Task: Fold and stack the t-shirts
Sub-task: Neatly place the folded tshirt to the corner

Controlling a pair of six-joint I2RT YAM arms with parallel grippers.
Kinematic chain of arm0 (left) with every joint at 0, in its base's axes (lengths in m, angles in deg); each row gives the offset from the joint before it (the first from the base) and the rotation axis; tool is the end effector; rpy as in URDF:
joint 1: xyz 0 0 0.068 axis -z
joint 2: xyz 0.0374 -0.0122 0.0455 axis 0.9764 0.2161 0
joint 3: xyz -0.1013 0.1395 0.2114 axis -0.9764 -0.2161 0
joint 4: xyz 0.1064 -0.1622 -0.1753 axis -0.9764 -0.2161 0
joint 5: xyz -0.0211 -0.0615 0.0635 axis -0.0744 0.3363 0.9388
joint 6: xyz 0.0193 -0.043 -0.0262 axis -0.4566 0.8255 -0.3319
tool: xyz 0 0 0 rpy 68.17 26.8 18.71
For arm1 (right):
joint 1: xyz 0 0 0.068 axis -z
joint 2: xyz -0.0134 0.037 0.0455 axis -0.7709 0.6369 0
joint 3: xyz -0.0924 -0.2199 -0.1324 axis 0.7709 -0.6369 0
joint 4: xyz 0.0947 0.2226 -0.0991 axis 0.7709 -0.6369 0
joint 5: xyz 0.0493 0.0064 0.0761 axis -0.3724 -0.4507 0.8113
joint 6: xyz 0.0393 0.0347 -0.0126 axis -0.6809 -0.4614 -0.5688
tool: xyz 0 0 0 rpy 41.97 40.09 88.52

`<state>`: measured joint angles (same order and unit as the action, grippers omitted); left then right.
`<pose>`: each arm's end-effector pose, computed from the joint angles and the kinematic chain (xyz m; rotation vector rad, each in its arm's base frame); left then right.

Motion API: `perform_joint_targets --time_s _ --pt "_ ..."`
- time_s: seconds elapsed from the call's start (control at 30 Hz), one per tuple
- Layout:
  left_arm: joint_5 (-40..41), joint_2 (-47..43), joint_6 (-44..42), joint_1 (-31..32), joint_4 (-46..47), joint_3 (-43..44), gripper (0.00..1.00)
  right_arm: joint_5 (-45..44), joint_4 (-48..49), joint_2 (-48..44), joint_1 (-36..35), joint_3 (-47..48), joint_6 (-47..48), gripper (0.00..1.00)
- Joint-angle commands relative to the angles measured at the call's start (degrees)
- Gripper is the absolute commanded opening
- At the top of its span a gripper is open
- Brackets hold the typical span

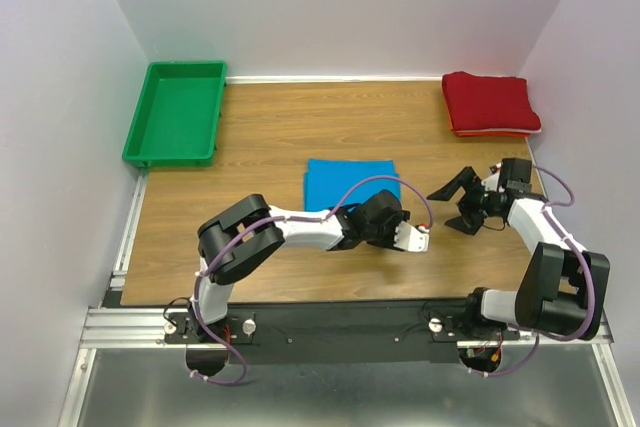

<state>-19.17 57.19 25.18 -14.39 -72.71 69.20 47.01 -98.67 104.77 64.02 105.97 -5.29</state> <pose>0.1829 -0.3659 0.1560 1.8379 1.3678 -0.2665 0.2314 -0.0357 0.1827 0.8817 2.4786 0.8992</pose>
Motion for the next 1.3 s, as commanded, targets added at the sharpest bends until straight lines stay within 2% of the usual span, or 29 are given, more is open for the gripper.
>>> perform_joint_targets --time_s 0.0,0.07,0.1,0.2,0.23,0.4,0.67,0.93,1.0,1.07,1.27 --pt "-0.47 2.96 -1.55 0.50 0.48 2.53 0.55 -1.49 4.02 -1.55 -0.05 -4.17 -7.96 1.00" --pt "-1.00 3.76 -1.81 0.50 -0.22 3.23 0.45 -1.04 4.99 -0.59 -0.05 -4.53 -9.28 1.00" --pt "-1.26 4.54 -1.73 0.33 -0.31 3.41 0.36 -0.08 5.25 0.11 -0.05 -4.70 -9.55 1.00" --pt "-3.89 5.60 -1.46 -0.46 -2.06 4.90 0.21 3.16 6.83 3.19 -0.05 -4.88 -10.34 1.00" --pt "-6.07 5.69 -1.20 -0.90 -3.29 5.68 0.10 4.31 9.01 5.29 -0.05 -5.32 -10.69 0.99" --pt "-14.52 4.99 0.47 -4.24 -7.51 8.94 0.00 10.73 19.92 11.97 -0.40 -7.25 -12.89 0.83" --pt "-19.63 4.37 1.17 -7.85 -11.73 13.16 0.00 12.06 33.09 19.71 -7.33 -5.32 -17.98 0.80" --pt "-21.47 3.15 1.88 -8.99 -12.09 15.01 0.00 6.70 43.38 23.32 -13.31 -6.38 -23.34 0.81" --pt "-21.83 2.62 1.79 -9.17 -12.09 15.10 0.00 5.37 44.45 25.51 -13.50 -5.85 -24.32 0.76" --pt "-22.26 2.35 1.79 -9.52 -12.35 15.18 0.00 3.88 46.99 28.40 -15.86 -4.54 -25.19 0.66" --pt "-24.20 1.83 2.75 -10.40 -12.44 15.18 0.00 -1.47 54.38 33.16 -18.76 -3.30 -27.39 0.55"
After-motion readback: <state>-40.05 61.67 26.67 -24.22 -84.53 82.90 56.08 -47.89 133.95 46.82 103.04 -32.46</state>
